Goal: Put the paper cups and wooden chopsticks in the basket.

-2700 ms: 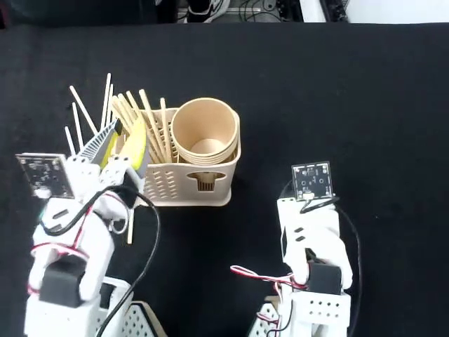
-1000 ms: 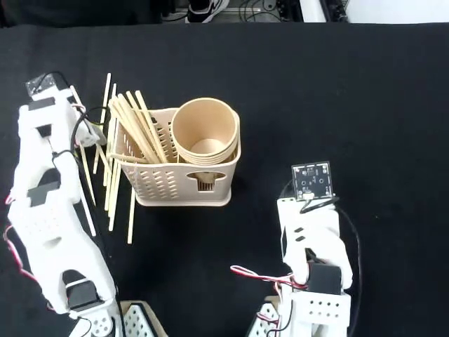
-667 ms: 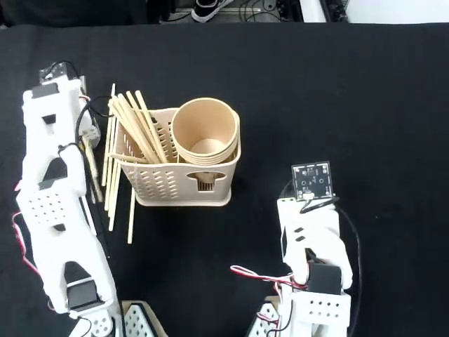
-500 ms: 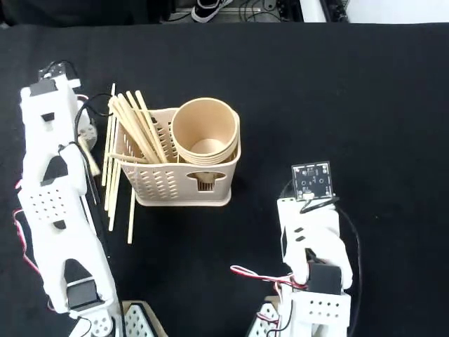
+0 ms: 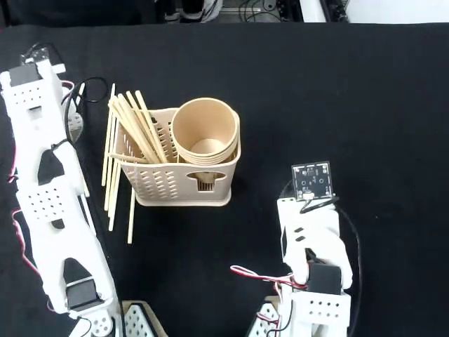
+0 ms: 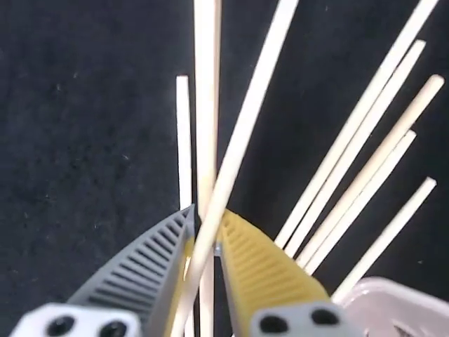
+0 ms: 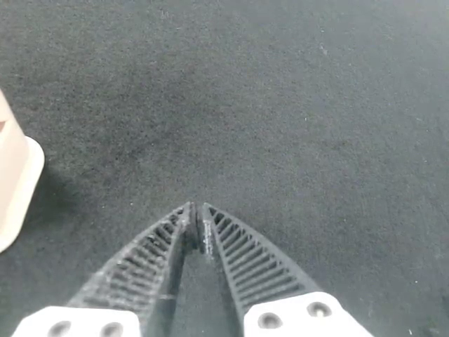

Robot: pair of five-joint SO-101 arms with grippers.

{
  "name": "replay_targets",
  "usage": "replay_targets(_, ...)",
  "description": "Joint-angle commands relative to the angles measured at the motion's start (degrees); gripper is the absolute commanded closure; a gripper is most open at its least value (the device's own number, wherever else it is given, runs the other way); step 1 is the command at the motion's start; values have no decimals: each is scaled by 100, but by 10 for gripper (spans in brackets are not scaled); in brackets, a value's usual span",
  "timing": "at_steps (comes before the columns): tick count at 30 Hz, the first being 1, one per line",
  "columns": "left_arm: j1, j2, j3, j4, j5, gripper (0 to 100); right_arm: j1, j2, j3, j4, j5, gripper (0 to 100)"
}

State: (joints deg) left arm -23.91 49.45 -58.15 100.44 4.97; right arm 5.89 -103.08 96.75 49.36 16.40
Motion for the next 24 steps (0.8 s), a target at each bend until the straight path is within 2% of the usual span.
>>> replay_targets(1, 75, -914, 374, 53, -229, 971, 88, -22, -4, -62, 18, 972)
replay_targets(8, 277, -3112, 2475, 9, -220, 971, 88, -22, -4, -62, 18, 972)
replay_targets(10, 277, -3824, 3046, -229, -220, 971, 88, -22, -4, -62, 18, 972)
replay_targets(24, 277, -7719, 7187, -3657, -211, 971, 88, -22, -4, -62, 18, 972)
